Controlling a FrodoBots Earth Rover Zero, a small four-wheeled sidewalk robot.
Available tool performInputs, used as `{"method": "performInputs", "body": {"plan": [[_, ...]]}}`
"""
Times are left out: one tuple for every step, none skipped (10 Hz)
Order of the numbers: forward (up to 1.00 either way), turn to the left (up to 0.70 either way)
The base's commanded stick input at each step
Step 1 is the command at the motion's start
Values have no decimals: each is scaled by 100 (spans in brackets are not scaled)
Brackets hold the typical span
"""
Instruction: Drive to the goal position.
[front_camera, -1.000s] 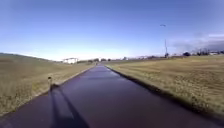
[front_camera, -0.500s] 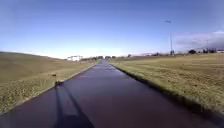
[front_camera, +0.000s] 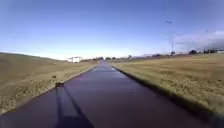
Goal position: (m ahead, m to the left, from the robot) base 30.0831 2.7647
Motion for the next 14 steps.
{"method": "performInputs", "body": {"plan": [[100, 0], [100, 0], [100, 0], [100, 0], [100, 0], [100, 0], [100, 0], [100, 1], [100, 2], [100, 2], [100, 2], [100, 2], [100, 2], [100, 2]]}}
